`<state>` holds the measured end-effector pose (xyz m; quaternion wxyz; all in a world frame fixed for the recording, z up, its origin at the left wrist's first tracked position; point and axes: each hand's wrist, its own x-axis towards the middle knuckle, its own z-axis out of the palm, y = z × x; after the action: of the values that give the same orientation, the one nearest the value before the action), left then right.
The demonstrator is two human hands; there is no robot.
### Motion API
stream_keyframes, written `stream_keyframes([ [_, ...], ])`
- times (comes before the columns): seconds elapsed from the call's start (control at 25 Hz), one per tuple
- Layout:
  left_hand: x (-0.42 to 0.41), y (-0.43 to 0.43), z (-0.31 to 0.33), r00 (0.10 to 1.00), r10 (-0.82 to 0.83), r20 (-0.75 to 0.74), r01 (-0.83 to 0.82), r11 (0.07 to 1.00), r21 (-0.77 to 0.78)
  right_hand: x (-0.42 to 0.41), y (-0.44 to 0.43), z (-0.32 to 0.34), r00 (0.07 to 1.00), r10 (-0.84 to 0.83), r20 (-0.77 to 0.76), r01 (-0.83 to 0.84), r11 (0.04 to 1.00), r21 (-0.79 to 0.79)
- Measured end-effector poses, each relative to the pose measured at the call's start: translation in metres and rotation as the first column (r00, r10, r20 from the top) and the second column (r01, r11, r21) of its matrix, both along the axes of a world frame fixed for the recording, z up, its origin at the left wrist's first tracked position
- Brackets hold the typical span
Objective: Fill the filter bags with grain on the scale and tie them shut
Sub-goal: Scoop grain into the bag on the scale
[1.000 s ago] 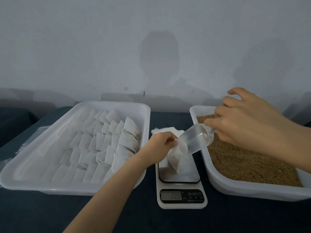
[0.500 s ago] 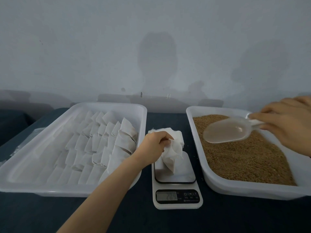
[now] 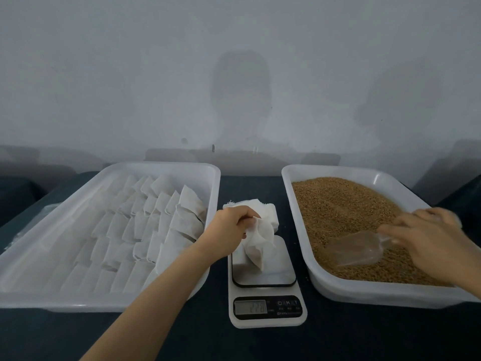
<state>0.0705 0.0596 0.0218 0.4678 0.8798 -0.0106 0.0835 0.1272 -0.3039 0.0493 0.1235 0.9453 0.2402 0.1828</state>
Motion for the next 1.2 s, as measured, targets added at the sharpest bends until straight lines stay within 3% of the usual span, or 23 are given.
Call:
stream_keyframes([
  [0.08,0.001,0.0,-0.001,1.0,-0.002,-0.008,0.002,1.0,-0.002,0.0,0.001,-0.009,0.999,0.037,-0.032,-0.033,0.993,0.116],
  [0.28,0.002,0.001,-0.001,1.0,-0.003,-0.021,0.003,1.0,-0.002,-0.002,0.006,-0.019,0.991,0.043,-0.127,-0.011,0.97,0.241],
  [0.48,0.0,0.0,0.0,1.0,-0.002,-0.022,0.001,1.0,-0.009,-0.007,0.015,-0.018,0.994,0.091,0.067,-0.101,0.982,0.16],
  [0.76,-0.001,-0.001,0.002,1.0,0.003,-0.029,-0.002,1.0,0.003,0.005,-0.007,-0.021,0.952,-0.02,-0.304,0.125,0.936,0.33],
  [1.04,0.001,-0.001,0.001,0.999,0.01,-0.032,-0.009,1.0,0.024,0.002,-0.026,-0.015,0.965,-0.126,-0.229,0.199,0.922,0.333],
  [1.2,0.0,0.0,0.001,0.999,0.006,-0.032,-0.005,1.0,0.015,0.006,-0.033,-0.014,0.963,-0.094,-0.252,0.186,0.909,0.373],
])
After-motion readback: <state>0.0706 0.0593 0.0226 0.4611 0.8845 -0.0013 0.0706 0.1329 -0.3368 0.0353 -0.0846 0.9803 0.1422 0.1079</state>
